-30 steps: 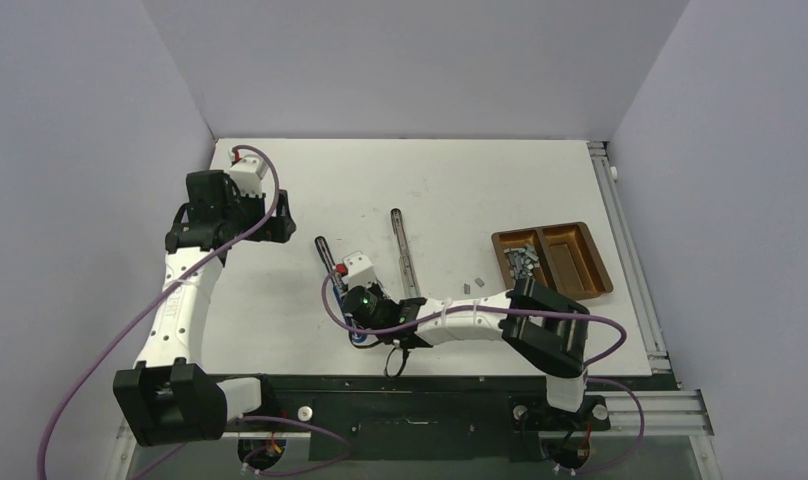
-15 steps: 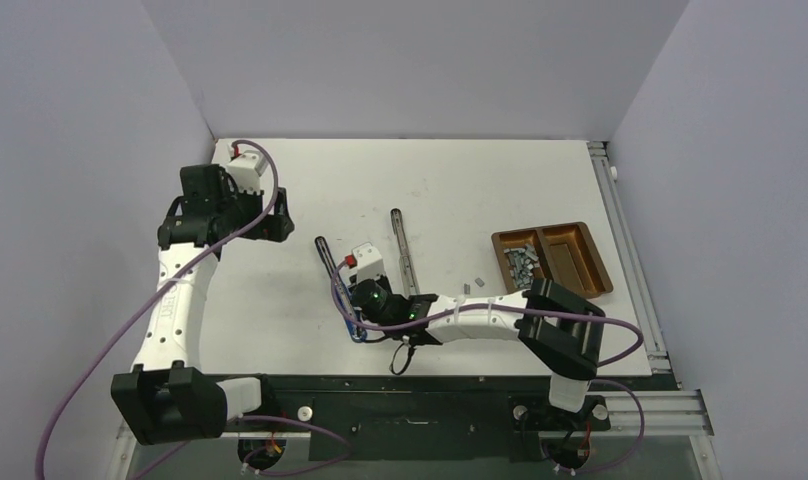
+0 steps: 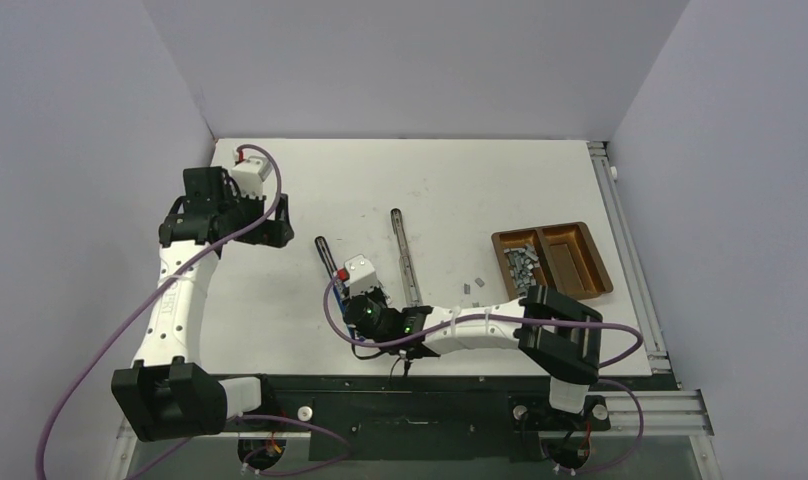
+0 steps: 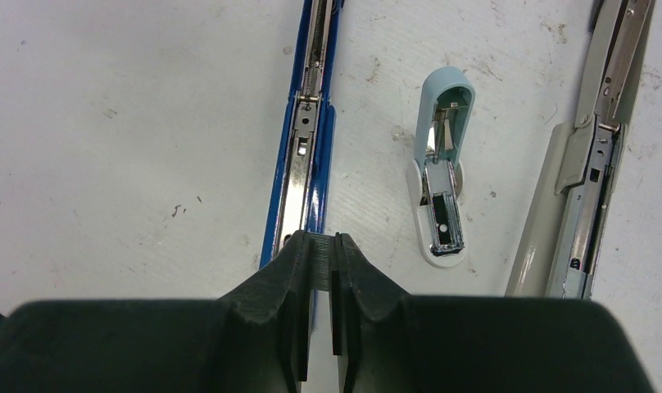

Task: Load the staples into the stapler
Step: Install the staple into the stapler.

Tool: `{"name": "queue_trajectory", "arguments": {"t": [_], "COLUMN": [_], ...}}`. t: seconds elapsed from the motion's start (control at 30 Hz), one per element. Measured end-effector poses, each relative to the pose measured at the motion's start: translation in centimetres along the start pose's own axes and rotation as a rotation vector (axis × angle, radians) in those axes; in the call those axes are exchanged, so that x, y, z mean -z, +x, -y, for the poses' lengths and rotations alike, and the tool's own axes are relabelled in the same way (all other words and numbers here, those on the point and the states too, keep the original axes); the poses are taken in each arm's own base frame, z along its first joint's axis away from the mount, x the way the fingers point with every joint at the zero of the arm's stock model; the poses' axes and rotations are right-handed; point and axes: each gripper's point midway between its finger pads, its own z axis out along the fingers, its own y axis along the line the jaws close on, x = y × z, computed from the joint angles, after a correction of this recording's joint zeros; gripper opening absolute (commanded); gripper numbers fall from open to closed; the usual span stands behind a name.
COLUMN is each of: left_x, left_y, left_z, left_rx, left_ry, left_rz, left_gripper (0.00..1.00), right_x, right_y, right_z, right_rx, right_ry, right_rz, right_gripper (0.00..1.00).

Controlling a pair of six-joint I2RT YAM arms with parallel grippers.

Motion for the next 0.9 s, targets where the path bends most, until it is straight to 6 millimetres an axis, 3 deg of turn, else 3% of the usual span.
{"name": "queue_trajectory", "arguments": {"t": [0.9], "left_x": [-0.8], "left_y": [1.8], "left_z": [0.1], "left_rx": [0.009], "left_ry": [0.000], "left_rz": [-0.045], "left_gripper": [0.96], "right_x": [0.4], "right_y": [0.7], "right_z": [-1.7], "right_rx": [0.012], "right_ry": [0.000], "right_rz": [0.029], "right_gripper": [0.09]}}
